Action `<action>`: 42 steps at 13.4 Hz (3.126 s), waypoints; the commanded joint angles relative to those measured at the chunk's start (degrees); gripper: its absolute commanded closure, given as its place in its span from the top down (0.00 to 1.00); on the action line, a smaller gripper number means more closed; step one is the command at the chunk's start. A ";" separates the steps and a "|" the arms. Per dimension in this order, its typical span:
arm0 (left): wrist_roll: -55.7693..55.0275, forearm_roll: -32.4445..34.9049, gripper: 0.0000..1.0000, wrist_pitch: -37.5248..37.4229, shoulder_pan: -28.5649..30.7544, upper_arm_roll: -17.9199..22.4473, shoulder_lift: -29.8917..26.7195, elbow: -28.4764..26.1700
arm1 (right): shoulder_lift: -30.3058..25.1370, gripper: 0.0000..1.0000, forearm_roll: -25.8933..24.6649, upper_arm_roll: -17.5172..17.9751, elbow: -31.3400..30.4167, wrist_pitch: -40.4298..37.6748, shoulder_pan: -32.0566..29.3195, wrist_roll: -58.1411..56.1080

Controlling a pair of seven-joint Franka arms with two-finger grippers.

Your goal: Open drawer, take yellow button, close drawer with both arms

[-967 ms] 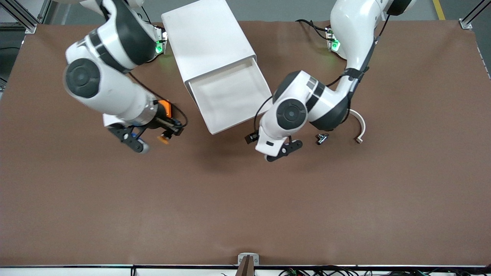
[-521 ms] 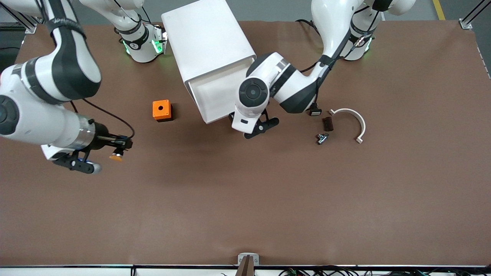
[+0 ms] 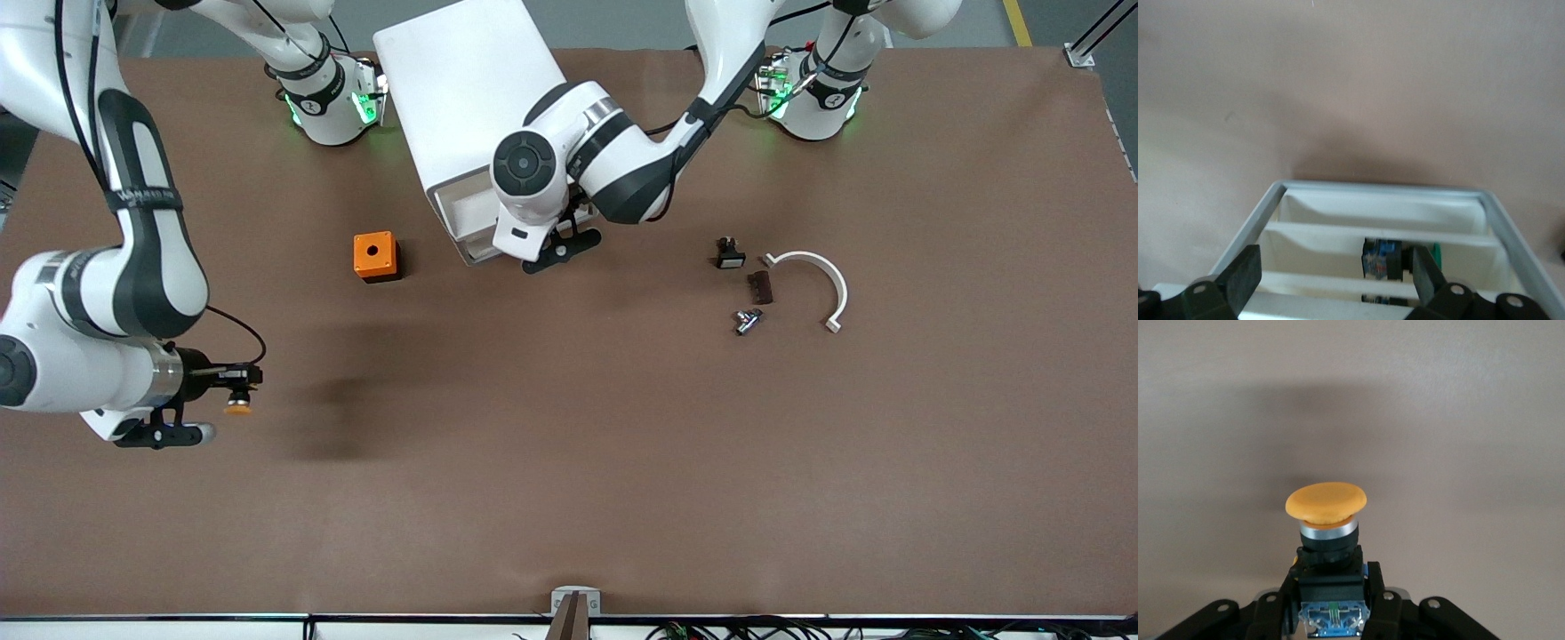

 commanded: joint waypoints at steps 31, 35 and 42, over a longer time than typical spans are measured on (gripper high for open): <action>48.17 16.92 1.00 -9.09 45.99 2.80 -24.82 -1.68 | -7.02 1.00 0.65 -2.32 -1.53 0.12 -0.84 -4.50; 57.98 16.31 1.00 -10.16 49.49 2.45 -33.77 -10.43 | -15.55 1.00 0.56 -2.32 -1.09 -6.46 0.04 -4.23; 64.88 13.84 1.00 -9.54 53.72 0.78 -45.05 -22.42 | -30.31 1.00 0.65 -1.88 -3.55 -14.21 1.88 9.82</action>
